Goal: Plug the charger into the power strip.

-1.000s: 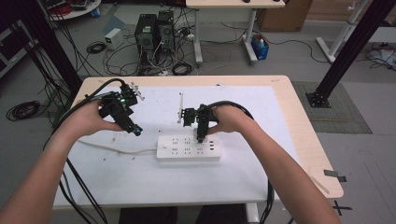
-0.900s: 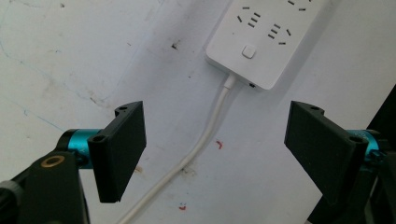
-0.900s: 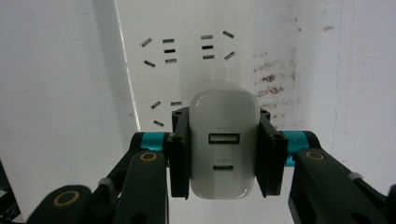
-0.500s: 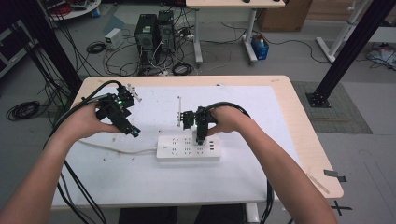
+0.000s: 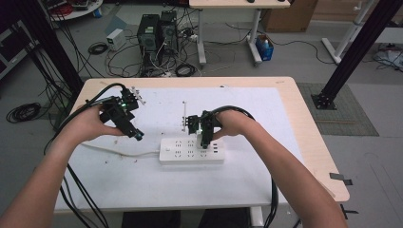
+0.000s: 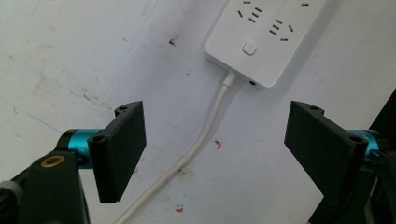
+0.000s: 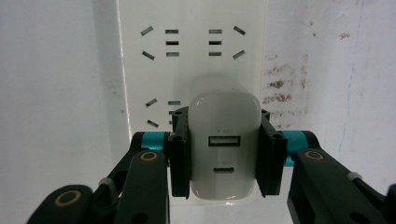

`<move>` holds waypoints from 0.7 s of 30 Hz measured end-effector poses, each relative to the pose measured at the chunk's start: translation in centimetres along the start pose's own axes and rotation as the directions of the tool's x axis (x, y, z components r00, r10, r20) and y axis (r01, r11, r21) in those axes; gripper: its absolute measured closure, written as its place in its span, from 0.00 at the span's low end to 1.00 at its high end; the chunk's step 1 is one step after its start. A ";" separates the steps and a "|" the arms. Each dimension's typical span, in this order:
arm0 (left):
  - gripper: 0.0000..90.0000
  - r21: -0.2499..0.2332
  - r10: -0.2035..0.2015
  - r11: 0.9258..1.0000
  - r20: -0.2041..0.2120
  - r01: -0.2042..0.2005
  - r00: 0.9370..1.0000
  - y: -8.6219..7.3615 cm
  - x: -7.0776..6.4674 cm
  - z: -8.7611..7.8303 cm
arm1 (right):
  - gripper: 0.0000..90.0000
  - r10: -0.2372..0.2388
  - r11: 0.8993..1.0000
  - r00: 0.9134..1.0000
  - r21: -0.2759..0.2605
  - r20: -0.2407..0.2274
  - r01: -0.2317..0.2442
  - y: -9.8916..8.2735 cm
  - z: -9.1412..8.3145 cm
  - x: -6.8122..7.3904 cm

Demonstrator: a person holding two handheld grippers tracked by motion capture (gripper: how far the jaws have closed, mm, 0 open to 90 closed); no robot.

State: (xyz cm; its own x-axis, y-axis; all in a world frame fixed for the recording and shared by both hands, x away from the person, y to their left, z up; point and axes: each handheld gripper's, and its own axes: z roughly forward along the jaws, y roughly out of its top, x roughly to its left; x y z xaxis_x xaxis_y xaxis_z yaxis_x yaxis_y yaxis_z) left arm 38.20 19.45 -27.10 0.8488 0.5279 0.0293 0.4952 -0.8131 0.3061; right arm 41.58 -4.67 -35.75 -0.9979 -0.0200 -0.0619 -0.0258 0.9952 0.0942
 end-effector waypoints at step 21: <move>0.23 -0.017 -0.003 1.000 0.012 0.003 1.000 0.2 0.0 0.3 | 0.70 -0.017 0.999 1.000 0.029 0.009 0.017 0.6 1.0 0.1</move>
State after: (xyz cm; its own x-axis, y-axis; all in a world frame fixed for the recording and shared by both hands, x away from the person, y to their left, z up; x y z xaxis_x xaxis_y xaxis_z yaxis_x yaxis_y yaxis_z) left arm 38.33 19.16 -27.32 0.8495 0.5272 0.0173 0.4944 -0.8073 0.3222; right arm 41.54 -3.99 -36.69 -0.9968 -0.0359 -0.0719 -0.0406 0.9971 0.0645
